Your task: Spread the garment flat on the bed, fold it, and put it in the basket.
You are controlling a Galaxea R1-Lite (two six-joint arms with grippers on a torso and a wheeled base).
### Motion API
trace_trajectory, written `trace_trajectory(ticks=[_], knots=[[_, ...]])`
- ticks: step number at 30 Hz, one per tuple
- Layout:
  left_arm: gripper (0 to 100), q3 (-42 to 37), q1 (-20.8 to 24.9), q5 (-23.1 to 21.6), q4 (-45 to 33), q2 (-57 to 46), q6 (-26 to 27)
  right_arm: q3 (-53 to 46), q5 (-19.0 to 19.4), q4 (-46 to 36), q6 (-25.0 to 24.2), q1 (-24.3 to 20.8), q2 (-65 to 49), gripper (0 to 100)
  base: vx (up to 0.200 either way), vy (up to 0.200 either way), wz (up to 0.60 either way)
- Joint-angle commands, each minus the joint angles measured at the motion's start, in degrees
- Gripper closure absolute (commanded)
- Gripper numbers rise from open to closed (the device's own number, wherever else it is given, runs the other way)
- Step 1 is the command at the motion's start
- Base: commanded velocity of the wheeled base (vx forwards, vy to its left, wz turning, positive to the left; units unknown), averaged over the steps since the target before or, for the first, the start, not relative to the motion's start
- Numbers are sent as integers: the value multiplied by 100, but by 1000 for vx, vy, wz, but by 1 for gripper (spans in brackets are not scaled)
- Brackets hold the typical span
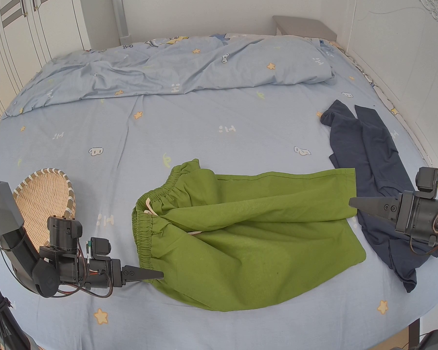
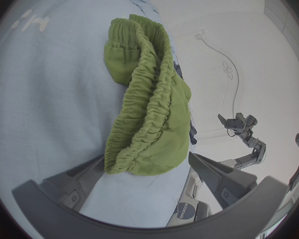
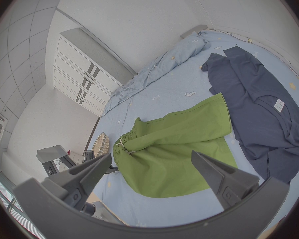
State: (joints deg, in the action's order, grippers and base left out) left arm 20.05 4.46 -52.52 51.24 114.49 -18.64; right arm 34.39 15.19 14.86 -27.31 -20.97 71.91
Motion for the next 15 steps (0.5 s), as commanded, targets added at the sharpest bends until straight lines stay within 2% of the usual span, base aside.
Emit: trace_trajectory(ticks=[1,2,15], knots=[[0,7,81,5,71,3,-34,-29,2,26,-3,5,25,0,0,0,0],[100,-37,116,5,282,82,-34,-29,2,17,-3,14,25,0,0,0,0],[100,-353,2,13,431,-85,-43,-38,2,17,6,14,42,0,0,0,0]])
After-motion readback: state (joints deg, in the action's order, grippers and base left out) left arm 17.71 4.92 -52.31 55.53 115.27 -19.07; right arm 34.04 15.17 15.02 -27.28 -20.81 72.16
